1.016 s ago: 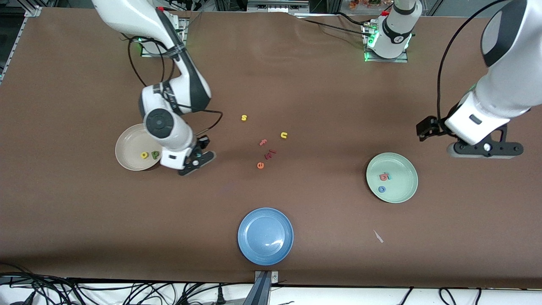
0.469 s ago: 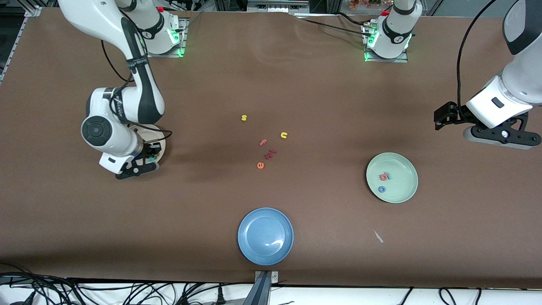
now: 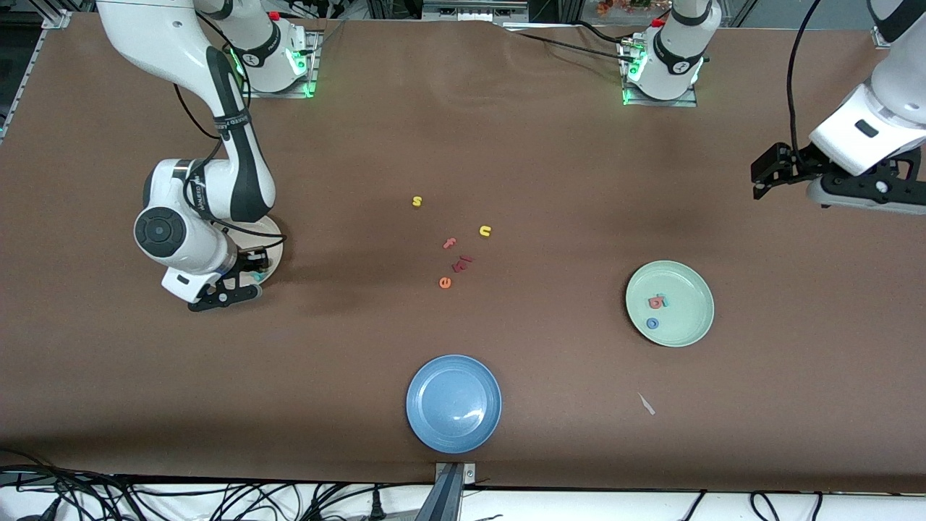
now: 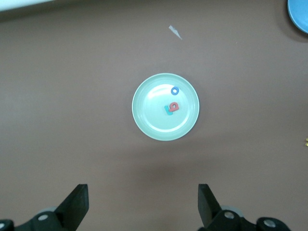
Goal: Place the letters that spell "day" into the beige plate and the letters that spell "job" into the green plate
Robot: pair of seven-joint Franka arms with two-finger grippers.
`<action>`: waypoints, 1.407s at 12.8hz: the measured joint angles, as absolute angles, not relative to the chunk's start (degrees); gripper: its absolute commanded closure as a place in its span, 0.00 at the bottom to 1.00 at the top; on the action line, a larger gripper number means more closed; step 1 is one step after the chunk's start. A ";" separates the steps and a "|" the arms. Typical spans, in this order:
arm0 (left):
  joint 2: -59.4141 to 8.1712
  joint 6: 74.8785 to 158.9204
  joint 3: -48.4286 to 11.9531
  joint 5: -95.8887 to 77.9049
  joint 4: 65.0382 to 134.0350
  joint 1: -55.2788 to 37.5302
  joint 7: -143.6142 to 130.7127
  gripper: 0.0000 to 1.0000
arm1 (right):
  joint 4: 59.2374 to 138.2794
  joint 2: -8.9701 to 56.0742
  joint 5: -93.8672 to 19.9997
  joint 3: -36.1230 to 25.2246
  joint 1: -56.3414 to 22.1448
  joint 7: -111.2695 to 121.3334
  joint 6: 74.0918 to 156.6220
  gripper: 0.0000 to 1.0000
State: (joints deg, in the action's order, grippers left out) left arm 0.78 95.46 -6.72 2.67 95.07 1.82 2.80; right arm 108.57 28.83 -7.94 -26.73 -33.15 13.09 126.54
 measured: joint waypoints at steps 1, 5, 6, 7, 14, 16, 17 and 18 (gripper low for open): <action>0.92 95.08 -5.88 1.36 95.25 1.81 3.07 0.00 | 107.90 28.78 -8.08 -26.57 -33.39 12.58 125.00 0.00; 1.18 94.80 -2.04 0.64 95.88 -1.10 5.85 0.00 | 102.50 28.56 -8.13 -26.25 -35.41 5.25 114.46 0.00; 1.35 94.67 -1.94 0.64 95.88 -1.19 7.08 0.00 | 101.16 28.47 -8.13 -26.23 -36.20 3.03 111.76 0.00; 1.47 94.48 -1.83 0.64 95.88 -1.19 7.67 0.00 | 100.03 28.30 -8.14 -26.22 -36.90 1.14 109.26 0.00; 1.44 93.83 -1.33 0.64 95.89 -1.18 8.31 0.00 | 98.26 20.80 -3.59 -19.44 -34.40 -4.75 100.21 0.00; 1.43 93.65 -0.97 0.64 95.89 -1.18 8.31 0.00 | 99.29 14.90 1.34 -11.47 -28.64 -6.01 98.59 0.00; 1.43 93.04 -0.73 0.64 95.89 -1.10 8.31 0.00 | 99.97 11.89 2.96 -8.73 -26.19 -6.16 97.68 0.00; 1.43 92.17 -0.57 0.64 95.88 -1.00 8.35 0.00 | 100.45 8.99 4.20 -6.77 -23.93 -6.15 96.47 0.00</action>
State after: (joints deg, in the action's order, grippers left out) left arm 1.43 92.17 -0.57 0.64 95.88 -1.00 8.35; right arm 100.45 8.99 4.20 -6.77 -23.93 -6.15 96.47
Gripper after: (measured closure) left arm 0.000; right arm 0.000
